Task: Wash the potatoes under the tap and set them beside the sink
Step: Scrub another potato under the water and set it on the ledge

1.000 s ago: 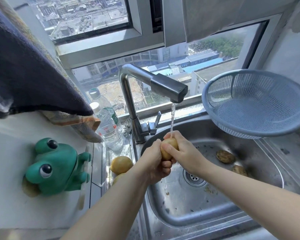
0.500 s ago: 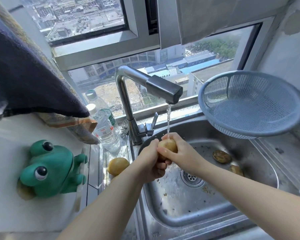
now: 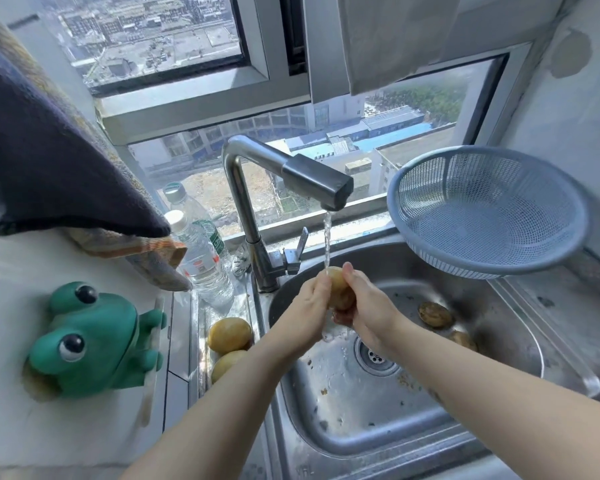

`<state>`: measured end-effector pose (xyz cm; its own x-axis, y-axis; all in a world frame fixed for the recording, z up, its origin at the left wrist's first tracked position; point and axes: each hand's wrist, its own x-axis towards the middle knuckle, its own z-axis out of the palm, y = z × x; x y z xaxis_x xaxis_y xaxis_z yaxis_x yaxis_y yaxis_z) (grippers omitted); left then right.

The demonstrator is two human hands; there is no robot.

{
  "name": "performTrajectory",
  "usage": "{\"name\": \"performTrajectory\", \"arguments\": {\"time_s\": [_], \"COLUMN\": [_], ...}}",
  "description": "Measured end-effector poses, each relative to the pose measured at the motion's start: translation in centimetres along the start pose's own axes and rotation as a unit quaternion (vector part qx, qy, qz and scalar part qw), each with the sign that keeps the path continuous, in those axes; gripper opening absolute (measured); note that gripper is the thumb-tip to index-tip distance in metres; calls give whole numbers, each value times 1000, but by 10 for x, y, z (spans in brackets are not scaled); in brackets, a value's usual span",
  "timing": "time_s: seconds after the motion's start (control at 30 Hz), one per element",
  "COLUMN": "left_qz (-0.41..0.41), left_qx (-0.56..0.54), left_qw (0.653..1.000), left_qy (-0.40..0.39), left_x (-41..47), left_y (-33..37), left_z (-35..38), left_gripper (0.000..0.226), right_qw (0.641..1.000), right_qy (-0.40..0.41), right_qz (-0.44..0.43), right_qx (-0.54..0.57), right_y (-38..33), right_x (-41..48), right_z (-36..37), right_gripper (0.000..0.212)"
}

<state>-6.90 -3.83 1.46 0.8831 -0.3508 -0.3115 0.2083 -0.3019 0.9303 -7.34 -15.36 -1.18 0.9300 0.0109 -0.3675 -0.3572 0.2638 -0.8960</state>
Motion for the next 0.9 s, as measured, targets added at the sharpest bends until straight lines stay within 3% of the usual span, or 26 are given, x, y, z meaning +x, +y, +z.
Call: {"name": "performTrajectory", "arguments": {"time_s": [0.07, 0.2, 0.33, 0.47, 0.53, 0.73, 0.9], "left_qz": [-7, 8, -134, -202, -188, -49, -74], "left_qx": [-4, -173, -313, -399, -396, -266, -322], "left_qw": [1000, 985, 928, 883, 890, 957, 938], "left_qy": [5, 16, 148, 142, 125, 103, 106], "left_x": [-1, -4, 7, 21, 18, 11, 5], "left_y": [-3, 8, 12, 9, 14, 4, 1], "left_z": [-4, 3, 9, 2, 5, 25, 16], "left_gripper": [32, 24, 29, 33, 40, 35, 38], "right_qw": [998, 995, 997, 962, 950, 988, 977], "right_qy": [-14, -42, -64, -104, -83, 21, -79], "right_qz": [25, 22, -19, -63, -85, -21, -36], "right_qx": [60, 83, -39, -246, -290, -151, -195], "right_y": [3, 5, 5, -5, -10, -19, -19], "right_x": [-3, -9, -15, -19, -17, -9, -15], "right_z": [4, 12, 9, 0, -2, 0, -4], "right_gripper": [45, 45, 36, 28, 30, 51, 39]}}
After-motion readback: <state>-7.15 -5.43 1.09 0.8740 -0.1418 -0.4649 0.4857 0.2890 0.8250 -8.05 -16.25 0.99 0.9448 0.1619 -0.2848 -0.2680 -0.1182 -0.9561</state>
